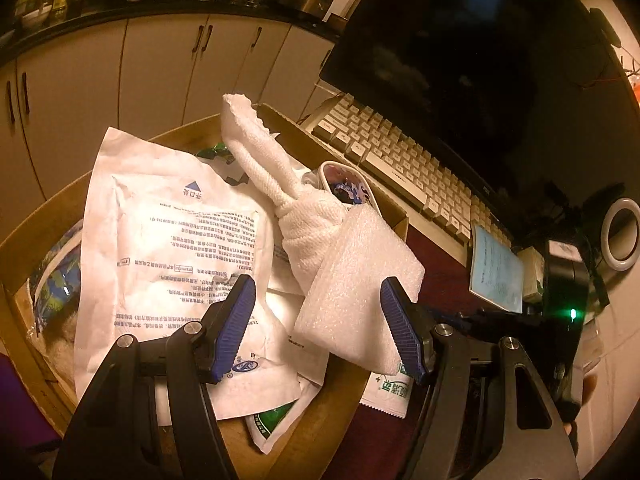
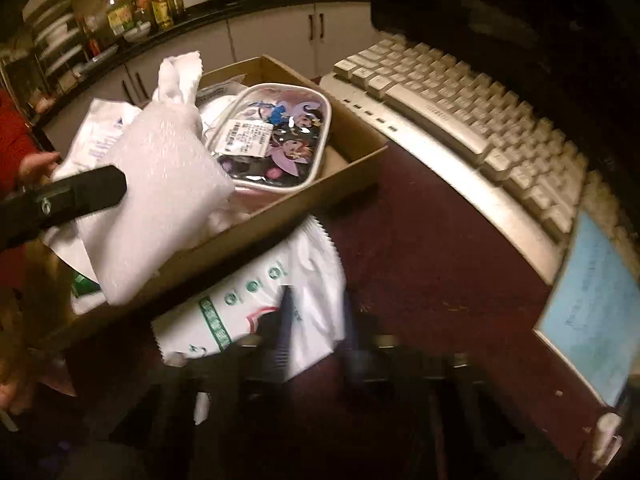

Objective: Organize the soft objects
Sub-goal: 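Grasp the white red-cross wipes packet with the right gripper and lift it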

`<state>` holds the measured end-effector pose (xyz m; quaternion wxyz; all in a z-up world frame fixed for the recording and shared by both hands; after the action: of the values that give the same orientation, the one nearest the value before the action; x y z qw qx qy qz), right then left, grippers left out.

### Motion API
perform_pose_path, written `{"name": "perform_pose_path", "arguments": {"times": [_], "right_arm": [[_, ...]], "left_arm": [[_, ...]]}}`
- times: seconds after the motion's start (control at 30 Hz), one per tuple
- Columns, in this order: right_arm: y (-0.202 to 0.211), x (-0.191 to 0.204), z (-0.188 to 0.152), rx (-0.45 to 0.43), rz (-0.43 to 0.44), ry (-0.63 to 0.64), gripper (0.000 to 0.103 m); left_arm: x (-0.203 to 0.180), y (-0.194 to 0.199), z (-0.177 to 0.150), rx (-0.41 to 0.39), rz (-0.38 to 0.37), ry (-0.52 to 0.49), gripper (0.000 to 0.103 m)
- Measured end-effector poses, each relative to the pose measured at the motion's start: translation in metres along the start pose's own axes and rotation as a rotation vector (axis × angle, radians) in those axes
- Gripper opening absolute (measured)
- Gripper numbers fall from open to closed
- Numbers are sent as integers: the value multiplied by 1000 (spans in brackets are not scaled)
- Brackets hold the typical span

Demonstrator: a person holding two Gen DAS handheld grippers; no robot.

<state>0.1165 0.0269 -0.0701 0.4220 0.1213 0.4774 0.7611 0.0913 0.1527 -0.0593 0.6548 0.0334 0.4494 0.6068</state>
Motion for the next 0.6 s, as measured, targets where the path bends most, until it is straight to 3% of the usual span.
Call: {"name": "perform_pose_path", "arguments": {"times": [0.07,0.23,0.37,0.6], "right_arm": [[6,3,-5,-26,-46,13,3],[39,-16,-11,-118,1,-125,2],[81,-32,-9,-218,109,-221,2],[102,-9,20,-269,347,-175,2]], "left_arm": [[-1,2,-1,2,-7,-2,66],[2,7,-1,-7,-40,12,65],[1,8,-1,-17,-48,19,65],[6,11,-1,-19,-61,45,65]]}}
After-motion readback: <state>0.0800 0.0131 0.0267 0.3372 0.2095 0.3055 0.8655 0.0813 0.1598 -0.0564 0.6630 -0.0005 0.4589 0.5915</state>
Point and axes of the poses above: each gripper's, at about its wrist camera, not at the fingertips, and y roughly against the way its jaws point, x to its left, z to its top, the point moved 7 cm from there along -y, roughly the way its jaws point, and after that the axes turned 9 degrees about -z, right-handed, at the moved point
